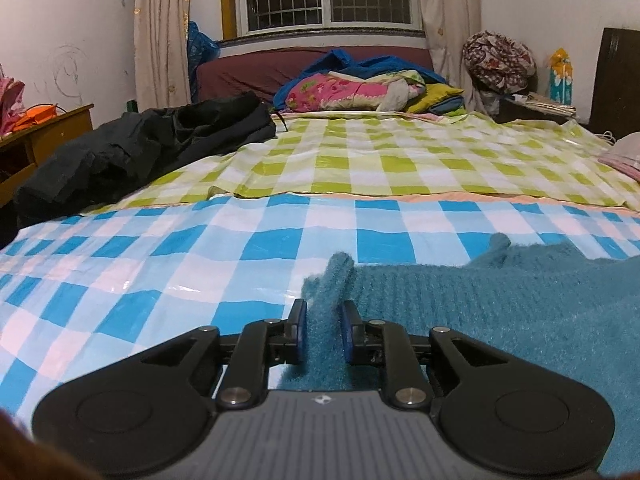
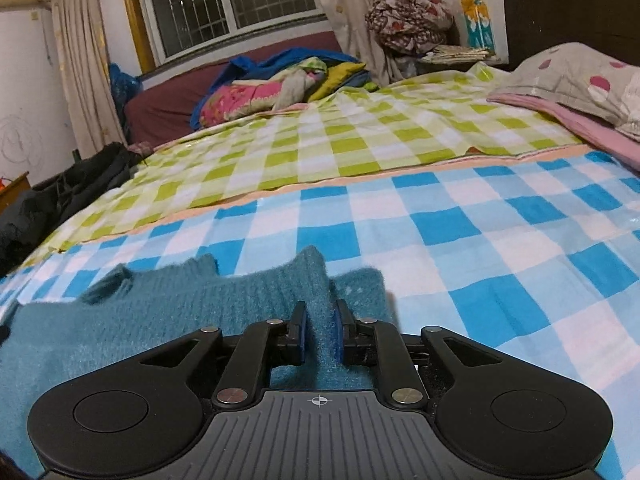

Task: Fold small clothes

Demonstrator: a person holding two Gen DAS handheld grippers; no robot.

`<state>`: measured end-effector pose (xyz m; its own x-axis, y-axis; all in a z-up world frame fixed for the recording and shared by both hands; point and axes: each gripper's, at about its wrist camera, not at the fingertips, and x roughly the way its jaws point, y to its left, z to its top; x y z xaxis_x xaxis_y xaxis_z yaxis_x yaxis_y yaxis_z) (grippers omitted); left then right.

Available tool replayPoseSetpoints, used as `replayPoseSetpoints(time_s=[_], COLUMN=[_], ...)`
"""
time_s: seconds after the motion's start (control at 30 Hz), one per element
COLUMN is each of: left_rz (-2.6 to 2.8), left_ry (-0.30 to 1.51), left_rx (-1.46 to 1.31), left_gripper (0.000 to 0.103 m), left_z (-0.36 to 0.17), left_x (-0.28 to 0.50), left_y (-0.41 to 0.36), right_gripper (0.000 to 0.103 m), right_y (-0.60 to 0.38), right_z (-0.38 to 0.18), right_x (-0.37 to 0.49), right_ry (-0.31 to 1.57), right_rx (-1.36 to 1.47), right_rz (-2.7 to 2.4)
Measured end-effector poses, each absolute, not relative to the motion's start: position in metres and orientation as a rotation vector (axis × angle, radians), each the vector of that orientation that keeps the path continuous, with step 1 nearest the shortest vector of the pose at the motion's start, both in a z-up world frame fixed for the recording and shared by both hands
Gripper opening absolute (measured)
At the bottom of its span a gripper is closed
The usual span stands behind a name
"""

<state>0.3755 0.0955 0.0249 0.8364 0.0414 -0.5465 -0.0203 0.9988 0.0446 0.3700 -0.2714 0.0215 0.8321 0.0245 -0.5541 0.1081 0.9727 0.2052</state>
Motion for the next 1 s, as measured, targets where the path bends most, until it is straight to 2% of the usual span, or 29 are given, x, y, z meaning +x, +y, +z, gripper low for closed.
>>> replayPoseSetpoints(time_s=[0.13,0.47,0.57,0.8,1.0], left_rz=[0.045,0.032,0.022,0.027,0.032], left_ry=[0.581,0.562,0.557,0.623,0.636], left_rx=[0.041,0.061,0.073,0.087,0.136], left_gripper=[0.028,0.033,0.038,0.039,0.039], left_z=[0.034,0.053,0.056,0.044,0.035], left_x=[0.370,0.354,0.349,0.349,0.342], left_y=[0.092,0.080,0.074,0.068,0.062], right_gripper=[0.028,0.030,0.033,0.034,0.035], right_y=[-0.276,-0.272,-0.273,-0.284,-0.286], right_z=[0.035,0.054,0.051,0.028,0.030], right_x=[0.356,0.327,0.324,0.322,0.321], right_ry=[0.552,0.536,0.555,0.638,0.646], right_rx=[0.254,0.199,0.190,0.214,0.237], right_rz=[-0.048,-0.017,-0.030,-0.071,-0.076])
